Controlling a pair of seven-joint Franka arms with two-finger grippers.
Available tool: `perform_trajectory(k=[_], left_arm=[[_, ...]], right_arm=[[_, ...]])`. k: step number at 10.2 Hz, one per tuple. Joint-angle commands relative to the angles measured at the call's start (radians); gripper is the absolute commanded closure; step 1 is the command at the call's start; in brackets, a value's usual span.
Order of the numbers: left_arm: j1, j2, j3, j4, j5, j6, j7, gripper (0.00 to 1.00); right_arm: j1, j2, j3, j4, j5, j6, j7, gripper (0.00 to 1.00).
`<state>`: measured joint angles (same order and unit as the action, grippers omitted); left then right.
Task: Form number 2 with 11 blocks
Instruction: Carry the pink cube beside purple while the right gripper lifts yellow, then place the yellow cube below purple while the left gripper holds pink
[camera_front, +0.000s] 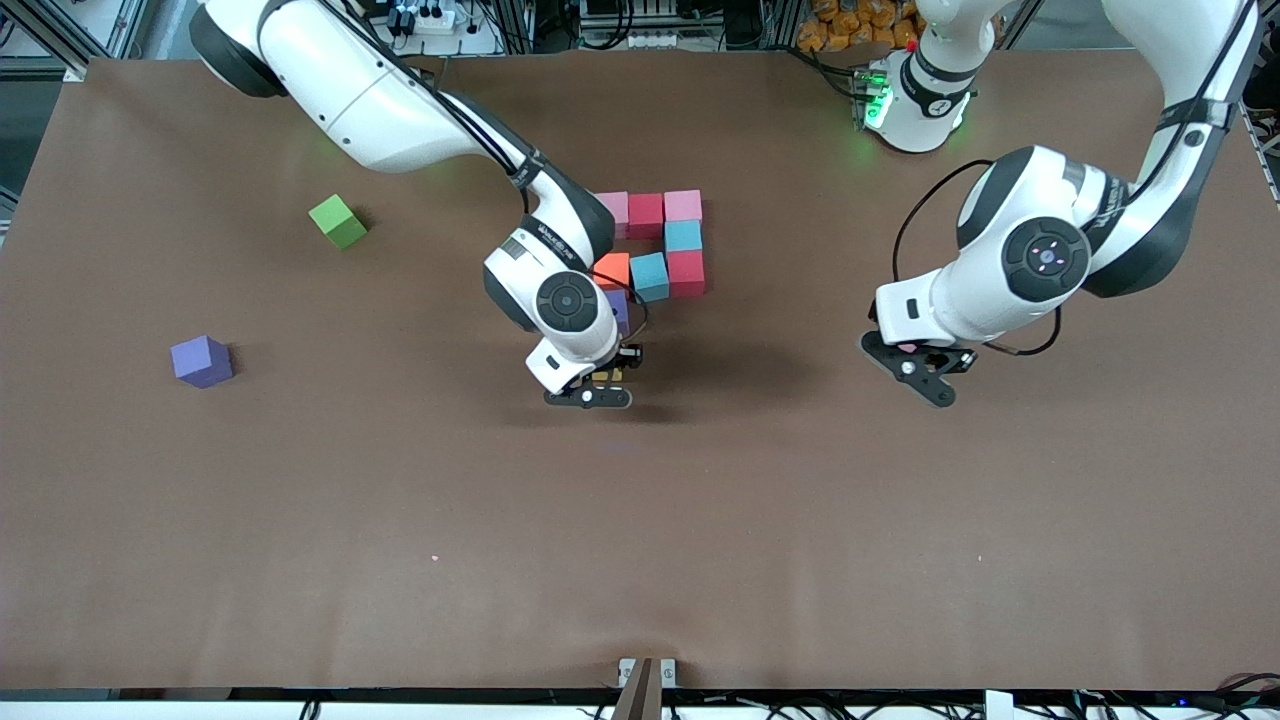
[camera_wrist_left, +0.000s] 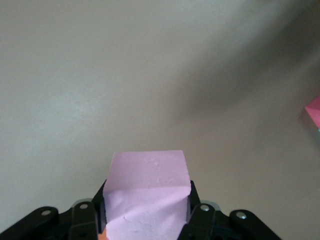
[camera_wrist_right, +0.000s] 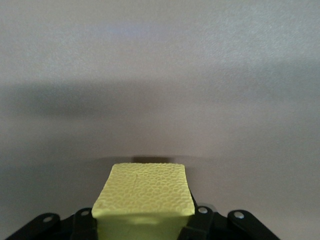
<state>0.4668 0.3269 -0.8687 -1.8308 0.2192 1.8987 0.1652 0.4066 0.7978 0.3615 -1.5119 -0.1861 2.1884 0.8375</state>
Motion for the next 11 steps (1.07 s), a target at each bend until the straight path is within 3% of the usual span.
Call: perform_trajectory(k=[1, 4, 9, 10, 11], left_arm=[[0.004, -0.096, -0.006, 0.002, -0.090, -0.029, -0.085, 0.63], [0.003, -0.155, -0.027, 0.042, -0.127, -0.127, -0.232, 0.63], [0.003, -0.155, -0.110, 0.091, -0.181, -0.225, -0.582, 0.62], [0.003, -0.155, -0.133, 0.096, -0.198, -0.231, -0.671, 0.62], [0.003, -0.155, -0.151, 0.100, -0.199, -0.239, -0.746, 0.63]], right_arm=[[0.027, 0.021, -0.016, 0.030, -0.004, -0.009, 0.037, 1.00], [0.077, 0.021, -0.064, 0.025, -0.010, -0.009, 0.041, 1.00], [0.089, 0.026, -0.065, 0.022, -0.010, 0.001, 0.054, 1.00], [0.089, 0.026, -0.065, 0.022, -0.012, 0.001, 0.054, 0.92], [0.092, 0.026, -0.065, 0.022, -0.016, 0.001, 0.054, 0.41]])
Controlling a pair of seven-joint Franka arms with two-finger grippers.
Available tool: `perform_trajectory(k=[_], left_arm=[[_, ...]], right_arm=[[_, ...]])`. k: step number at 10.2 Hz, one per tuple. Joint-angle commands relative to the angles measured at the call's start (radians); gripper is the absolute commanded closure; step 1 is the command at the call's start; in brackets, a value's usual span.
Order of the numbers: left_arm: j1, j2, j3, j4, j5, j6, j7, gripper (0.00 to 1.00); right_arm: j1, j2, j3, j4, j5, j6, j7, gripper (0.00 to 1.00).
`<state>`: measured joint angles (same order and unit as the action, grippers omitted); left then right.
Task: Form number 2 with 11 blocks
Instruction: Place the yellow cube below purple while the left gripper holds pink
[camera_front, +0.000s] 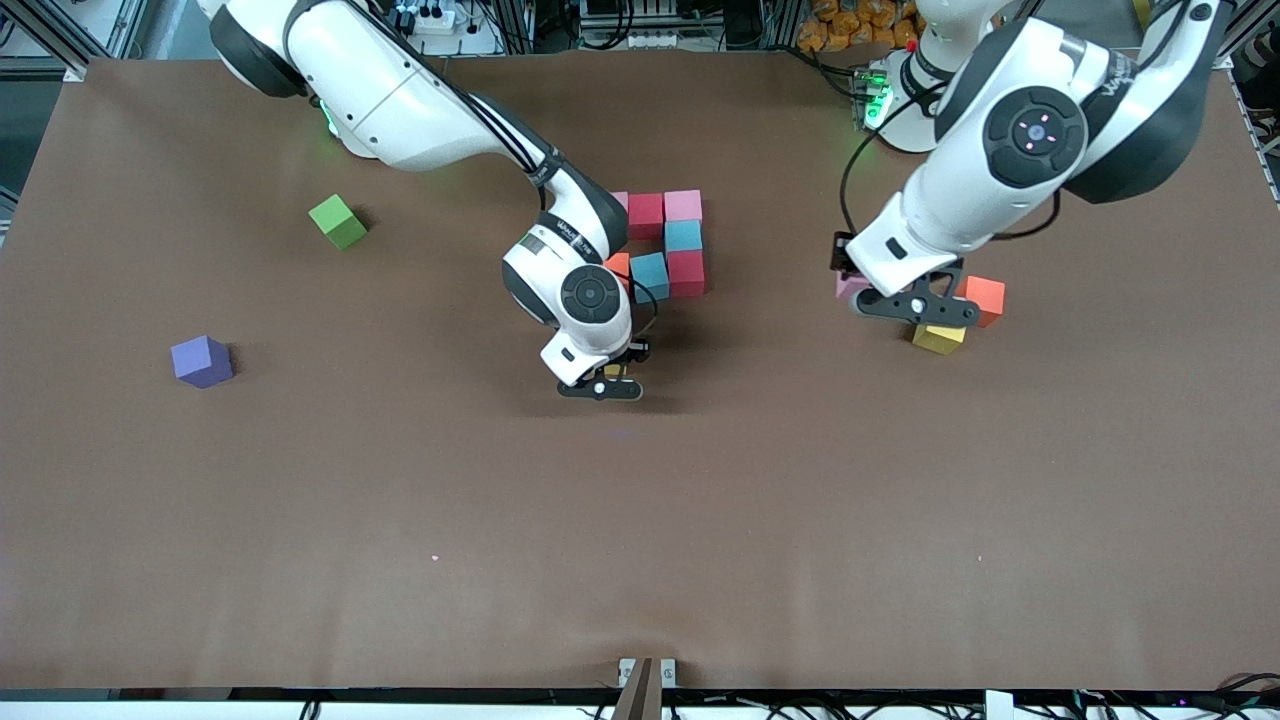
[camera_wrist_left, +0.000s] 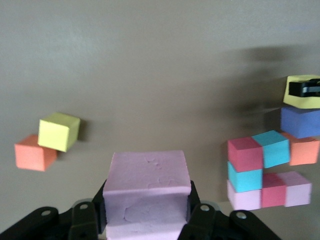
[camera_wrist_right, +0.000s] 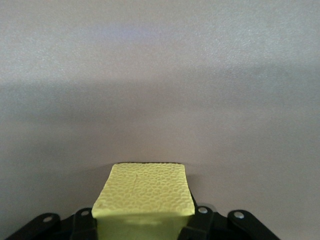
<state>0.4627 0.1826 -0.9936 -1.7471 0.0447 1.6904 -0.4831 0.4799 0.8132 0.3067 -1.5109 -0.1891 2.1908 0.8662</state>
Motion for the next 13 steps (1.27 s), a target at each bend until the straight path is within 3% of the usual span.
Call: perform_trajectory(k=[1, 5, 7, 10, 13], left_arm=[[0.004, -0.008, -0.042, 0.024, -0.025, -0.038, -0.171, 0.63], [0.002, -0.006, -0.069, 0.026, -0.026, -0.060, -0.316, 0.63], [-0.010, 0.001, -0.075, 0.024, -0.046, -0.060, -0.389, 0.64], [-0.007, 0.018, -0.074, 0.018, -0.127, -0.058, -0.547, 0.66], [-0.016, 0.035, -0.076, 0.009, -0.174, -0.040, -0.769, 0.66]], right_arm=[[0.023, 0.011, -0.011, 0.020, -0.051, -0.002, 0.025, 0.00], [0.010, -0.006, -0.006, 0.024, -0.058, -0.008, 0.027, 0.00], [-0.004, -0.060, -0.003, 0.026, -0.047, -0.017, 0.022, 0.00], [-0.097, -0.130, 0.037, 0.029, -0.046, -0.065, -0.016, 0.00], [-0.263, -0.198, 0.075, 0.029, -0.044, -0.169, -0.204, 0.00]])
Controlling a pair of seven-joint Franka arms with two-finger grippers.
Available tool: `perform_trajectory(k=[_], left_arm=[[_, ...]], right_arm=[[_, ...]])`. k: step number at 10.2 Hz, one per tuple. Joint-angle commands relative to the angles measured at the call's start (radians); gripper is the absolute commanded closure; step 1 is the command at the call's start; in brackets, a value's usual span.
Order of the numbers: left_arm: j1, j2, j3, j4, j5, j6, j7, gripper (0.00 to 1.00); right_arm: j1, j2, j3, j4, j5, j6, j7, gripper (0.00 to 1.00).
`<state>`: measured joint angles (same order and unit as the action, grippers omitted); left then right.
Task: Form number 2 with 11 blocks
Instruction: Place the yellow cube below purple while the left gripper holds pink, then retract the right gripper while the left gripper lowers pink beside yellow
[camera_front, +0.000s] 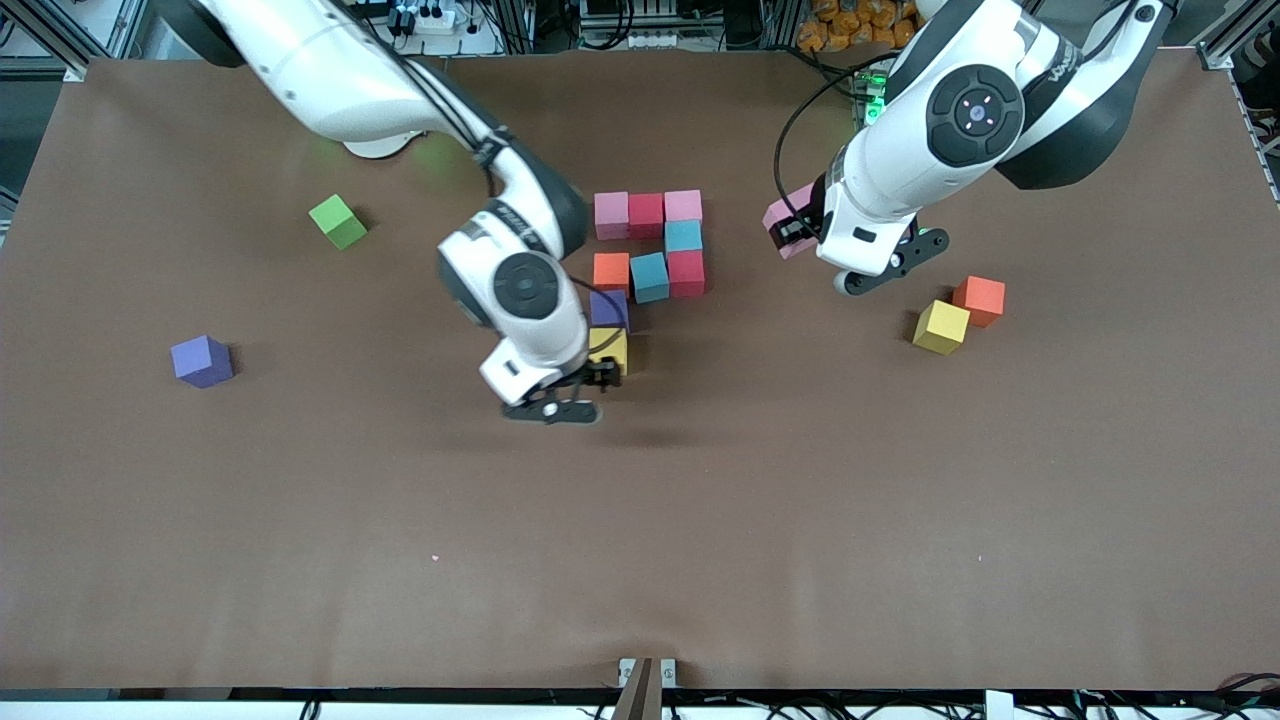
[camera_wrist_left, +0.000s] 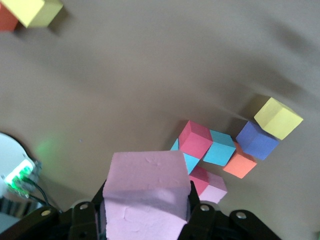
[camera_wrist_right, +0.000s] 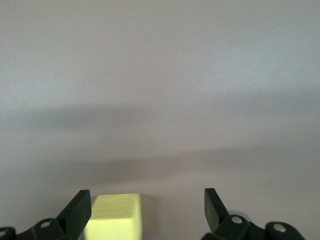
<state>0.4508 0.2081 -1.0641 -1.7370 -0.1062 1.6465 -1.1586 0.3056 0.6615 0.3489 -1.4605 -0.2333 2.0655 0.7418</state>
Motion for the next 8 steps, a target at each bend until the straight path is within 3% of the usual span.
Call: perform_trajectory(k=[1, 5, 8], left_arm=[[-0.017, 0.014, -0.005, -0.022, -0.023, 0.056, -0.178, 0.67], [-0.081, 0.063, -0.001, -0.128, 0.017, 0.353, -0.611, 0.68], [-0.179, 0.185, 0.015, -0.156, 0.153, 0.523, -0.876, 0.68]], right_arm=[[-0.135, -0.069, 0.033, -0.026, 0.002, -0.065, -0.119, 0.00], [-0.330, -0.126, 0.033, -0.026, 0.002, -0.111, -0.249, 0.00], [-0.376, -0.165, 0.033, -0.023, 0.003, -0.133, -0.266, 0.00]])
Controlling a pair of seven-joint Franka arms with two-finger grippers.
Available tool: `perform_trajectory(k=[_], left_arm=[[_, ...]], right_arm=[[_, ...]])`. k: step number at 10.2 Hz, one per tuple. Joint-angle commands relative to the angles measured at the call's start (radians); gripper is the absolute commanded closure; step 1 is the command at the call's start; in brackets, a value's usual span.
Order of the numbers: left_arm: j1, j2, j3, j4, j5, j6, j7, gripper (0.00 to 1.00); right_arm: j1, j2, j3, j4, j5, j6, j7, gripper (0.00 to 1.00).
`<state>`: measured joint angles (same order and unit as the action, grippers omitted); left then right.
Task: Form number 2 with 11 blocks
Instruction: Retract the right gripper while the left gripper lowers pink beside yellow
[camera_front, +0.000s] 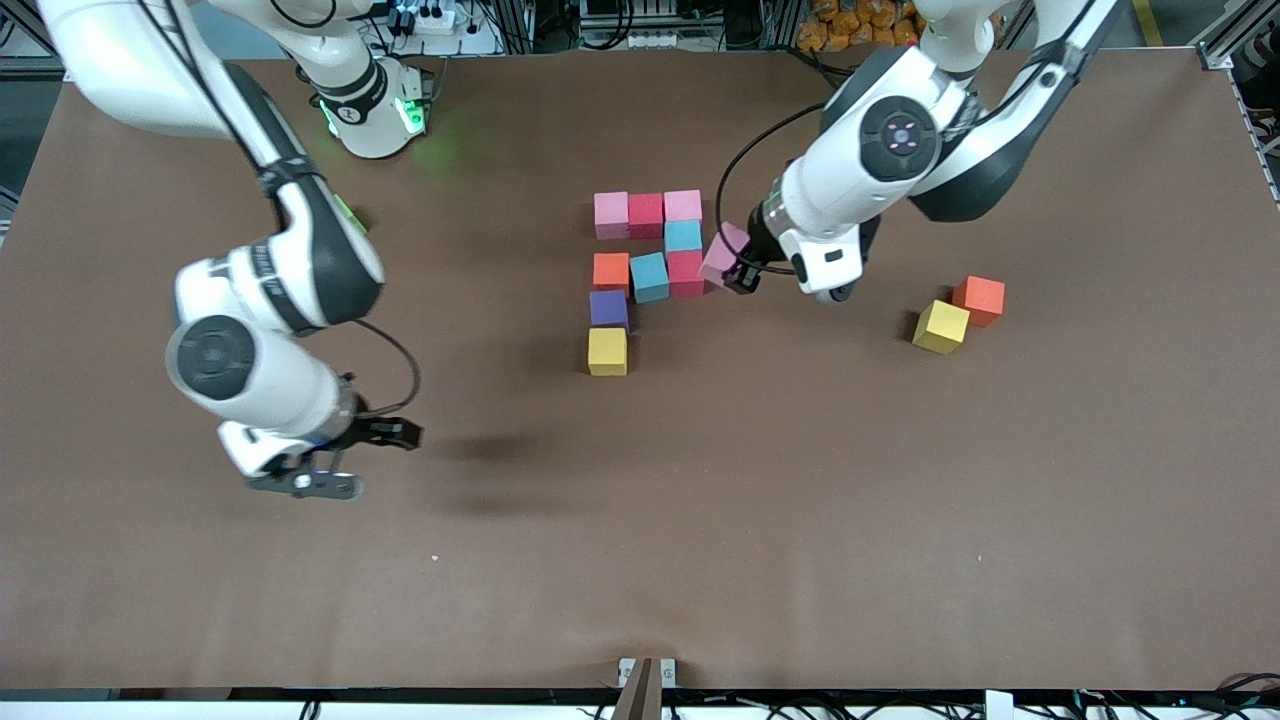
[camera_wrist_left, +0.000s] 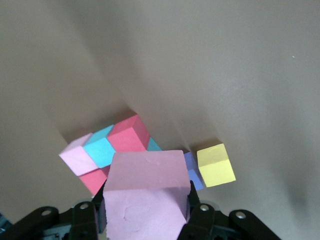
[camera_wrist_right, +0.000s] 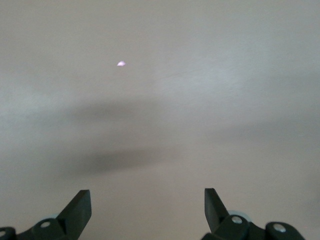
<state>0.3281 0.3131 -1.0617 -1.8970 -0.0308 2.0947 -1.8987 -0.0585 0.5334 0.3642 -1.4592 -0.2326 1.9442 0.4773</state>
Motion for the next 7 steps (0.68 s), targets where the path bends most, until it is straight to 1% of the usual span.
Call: perform_trajectory(k=[1, 2, 3, 4, 5, 6, 7], left_arm=[[-0.119, 0.133, 0.050, 0.012, 0.177, 0.128, -0.280, 0.68], [-0.205, 0.186, 0.108, 0.015, 0.271, 0.181, -0.410, 0.67], [-0.304, 0.228, 0.185, 0.021, 0.360, 0.223, -0.516, 0.67], [-0.399, 0.272, 0.269, 0.062, 0.408, 0.231, -0.587, 0.67], [-0.484, 0.315, 0.331, 0.114, 0.408, 0.231, -0.614, 0.67], [-0.560, 0.345, 0.397, 0.157, 0.405, 0.231, -0.637, 0.67], [-0.622, 0.371, 0.443, 0.197, 0.401, 0.231, -0.643, 0.67]], right_arm=[[-0.017, -0.038, 0.018, -0.024, 0.003, -0.013, -0.009, 0.00], [-0.033, -0.042, 0.018, -0.023, 0.003, -0.013, -0.037, 0.00], [-0.055, -0.043, 0.018, -0.024, 0.003, -0.014, -0.090, 0.00], [-0.079, -0.046, 0.019, -0.029, 0.004, -0.019, -0.135, 0.00], [-0.083, -0.049, 0.015, -0.029, 0.009, -0.037, -0.166, 0.00], [-0.063, -0.079, -0.023, -0.033, 0.015, -0.080, -0.195, 0.00], [0.013, -0.111, -0.125, -0.047, 0.053, -0.128, -0.244, 0.00]])
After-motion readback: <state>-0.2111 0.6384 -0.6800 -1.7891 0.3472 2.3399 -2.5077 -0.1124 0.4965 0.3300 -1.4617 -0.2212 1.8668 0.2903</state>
